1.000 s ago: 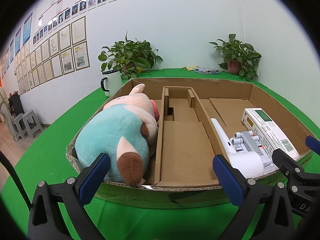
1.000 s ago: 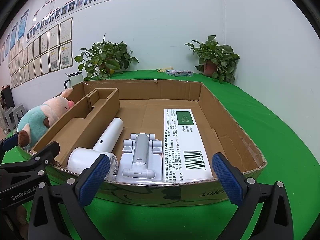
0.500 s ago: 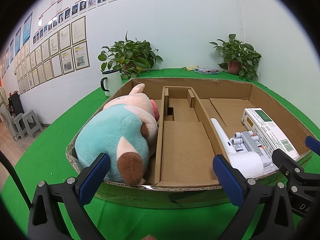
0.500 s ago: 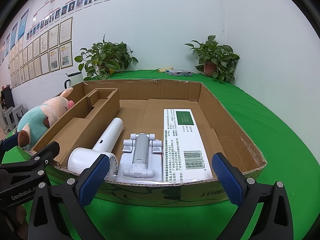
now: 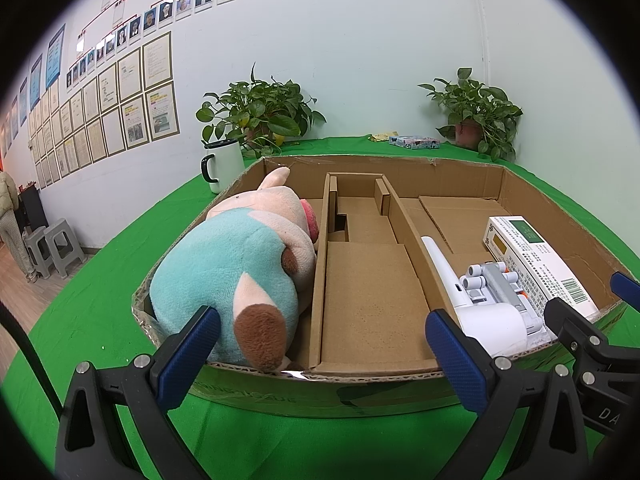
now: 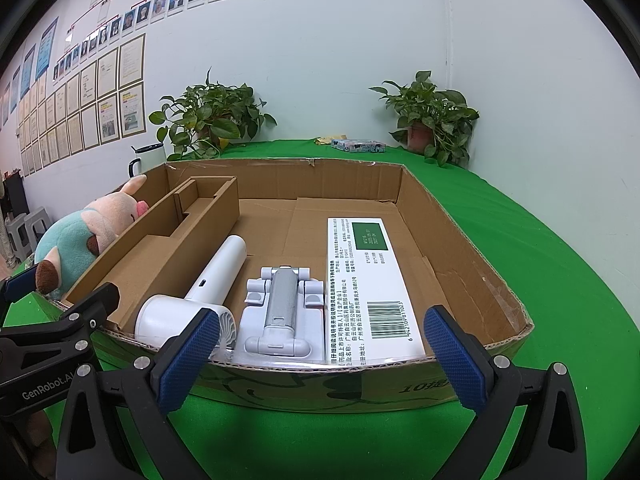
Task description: Organize objects
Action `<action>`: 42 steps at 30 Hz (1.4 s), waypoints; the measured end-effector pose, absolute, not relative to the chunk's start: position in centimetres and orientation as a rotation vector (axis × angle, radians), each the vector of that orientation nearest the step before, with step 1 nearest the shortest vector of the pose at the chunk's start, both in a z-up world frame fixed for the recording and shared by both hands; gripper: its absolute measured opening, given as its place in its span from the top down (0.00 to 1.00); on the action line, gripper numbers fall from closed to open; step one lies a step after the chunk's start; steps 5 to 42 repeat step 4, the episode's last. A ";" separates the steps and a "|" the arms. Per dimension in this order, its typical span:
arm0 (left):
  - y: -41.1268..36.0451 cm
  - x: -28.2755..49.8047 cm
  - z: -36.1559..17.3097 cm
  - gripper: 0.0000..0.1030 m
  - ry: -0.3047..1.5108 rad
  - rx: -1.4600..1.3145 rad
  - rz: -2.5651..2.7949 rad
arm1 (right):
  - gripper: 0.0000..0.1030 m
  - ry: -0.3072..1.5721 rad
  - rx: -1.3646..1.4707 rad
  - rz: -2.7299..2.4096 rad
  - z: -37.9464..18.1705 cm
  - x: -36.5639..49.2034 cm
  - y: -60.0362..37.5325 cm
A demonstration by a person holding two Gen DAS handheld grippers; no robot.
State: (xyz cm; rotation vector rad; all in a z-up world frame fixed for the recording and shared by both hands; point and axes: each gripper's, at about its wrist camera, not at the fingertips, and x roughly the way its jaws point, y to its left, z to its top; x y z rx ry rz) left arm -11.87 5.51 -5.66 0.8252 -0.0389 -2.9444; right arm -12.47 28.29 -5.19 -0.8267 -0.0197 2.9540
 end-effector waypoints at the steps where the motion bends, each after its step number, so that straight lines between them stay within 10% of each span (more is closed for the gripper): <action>1: 5.5 -11.8 -5.7 0.01 -0.039 0.825 -2.944 | 0.00 -0.020 -0.827 2.954 -5.2 -12.5 28.3; 42: 5.5 -11.9 -5.7 0.01 -0.041 0.826 -2.943 | 0.00 -0.021 -0.826 2.954 -5.2 -12.5 28.3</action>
